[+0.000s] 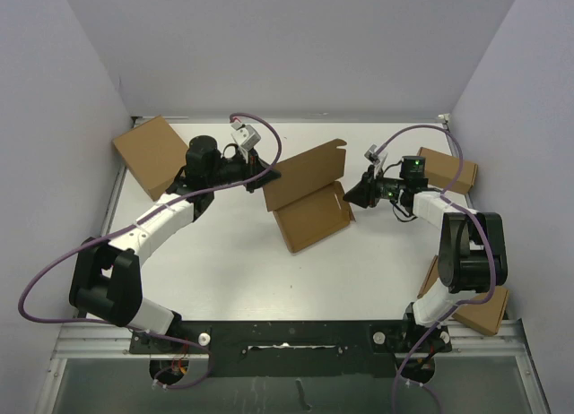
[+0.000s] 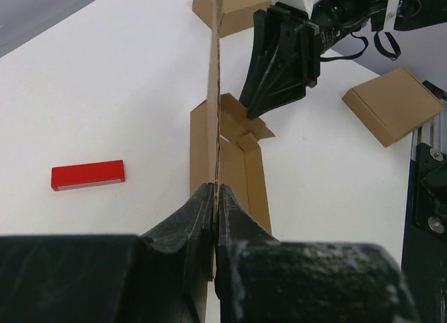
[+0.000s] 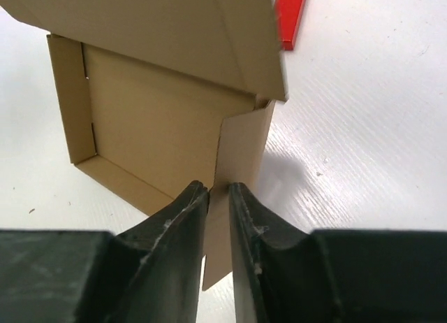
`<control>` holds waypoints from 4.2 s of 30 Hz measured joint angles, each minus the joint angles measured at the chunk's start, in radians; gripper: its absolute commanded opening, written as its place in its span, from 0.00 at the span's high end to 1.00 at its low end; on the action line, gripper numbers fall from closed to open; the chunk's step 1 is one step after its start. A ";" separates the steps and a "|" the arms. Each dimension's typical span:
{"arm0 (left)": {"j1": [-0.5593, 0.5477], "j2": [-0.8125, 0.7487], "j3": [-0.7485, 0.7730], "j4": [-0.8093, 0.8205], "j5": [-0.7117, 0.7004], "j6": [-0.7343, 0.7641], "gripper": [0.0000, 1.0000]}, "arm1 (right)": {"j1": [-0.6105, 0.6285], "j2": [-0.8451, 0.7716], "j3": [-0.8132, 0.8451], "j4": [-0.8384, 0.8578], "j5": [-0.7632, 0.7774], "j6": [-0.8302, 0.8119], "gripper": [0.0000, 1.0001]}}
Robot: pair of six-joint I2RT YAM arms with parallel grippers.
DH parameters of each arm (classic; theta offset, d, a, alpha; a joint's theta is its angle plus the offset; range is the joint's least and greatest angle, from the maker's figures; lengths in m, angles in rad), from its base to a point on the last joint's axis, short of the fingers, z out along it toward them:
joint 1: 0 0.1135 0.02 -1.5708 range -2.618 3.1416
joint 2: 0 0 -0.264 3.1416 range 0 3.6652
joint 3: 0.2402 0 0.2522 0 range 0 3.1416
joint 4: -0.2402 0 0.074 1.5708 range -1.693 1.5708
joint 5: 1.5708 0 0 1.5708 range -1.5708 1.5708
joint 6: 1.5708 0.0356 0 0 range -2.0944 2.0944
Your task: Fold the paper box
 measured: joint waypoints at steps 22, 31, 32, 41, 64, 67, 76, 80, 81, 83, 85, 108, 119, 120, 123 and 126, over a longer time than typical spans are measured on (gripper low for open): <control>-0.002 0.000 -0.005 0.018 0.026 0.015 1.00 | -0.213 -0.001 0.204 -0.400 -0.193 -0.170 0.79; -0.002 0.000 -0.005 0.021 0.035 0.014 1.00 | -0.227 0.121 0.224 -0.377 0.019 -0.087 0.97; -0.002 0.000 -0.005 0.024 0.035 0.014 1.00 | -0.224 0.141 0.224 -0.388 0.025 -0.094 0.96; -0.002 0.000 -0.009 0.043 0.037 0.014 1.00 | -0.159 0.180 0.224 -0.503 -0.050 -0.222 0.76; -0.002 0.000 -0.022 0.056 0.045 0.006 1.00 | -0.074 0.191 0.224 -0.565 -0.187 -0.252 0.55; -0.002 0.000 -0.022 0.056 0.045 0.006 1.00 | -0.069 0.208 0.224 -0.544 -0.185 -0.224 0.55; -0.002 0.000 -0.033 0.071 0.045 0.000 1.00 | -0.035 0.217 0.208 -0.442 -0.155 -0.136 0.55; -0.002 0.000 -0.040 0.072 0.045 -0.005 1.00 | -0.023 0.216 0.176 -0.378 -0.132 -0.097 0.57; -0.002 0.000 -0.043 0.074 0.044 -0.006 1.00 | -0.018 0.216 0.164 -0.359 -0.119 -0.083 0.58; -0.002 0.000 -0.050 0.080 0.044 -0.010 1.00 | -0.010 0.213 0.149 -0.336 -0.097 -0.066 0.61; -0.002 0.000 -0.058 0.086 0.043 -0.014 1.00 | -0.001 0.211 0.137 -0.315 -0.066 -0.048 0.65; -0.029 -0.004 -0.167 0.152 -0.109 -0.206 1.00 | 0.202 0.132 0.187 -0.388 0.501 -0.138 0.83; -0.047 -0.013 -0.195 0.153 -0.166 -0.241 1.00 | 0.250 0.135 0.229 -0.435 0.685 -0.165 1.00; -0.048 -0.014 -0.199 0.153 -0.169 -0.242 1.00 | 0.252 0.137 0.235 -0.443 0.697 -0.167 0.98; -0.048 -0.013 -0.212 0.154 -0.174 -0.248 1.00 | 0.252 0.142 0.249 -0.460 0.714 -0.175 0.78; -0.048 -0.013 -0.218 0.155 -0.174 -0.255 1.00 | 0.250 0.153 0.255 -0.467 0.737 -0.186 0.78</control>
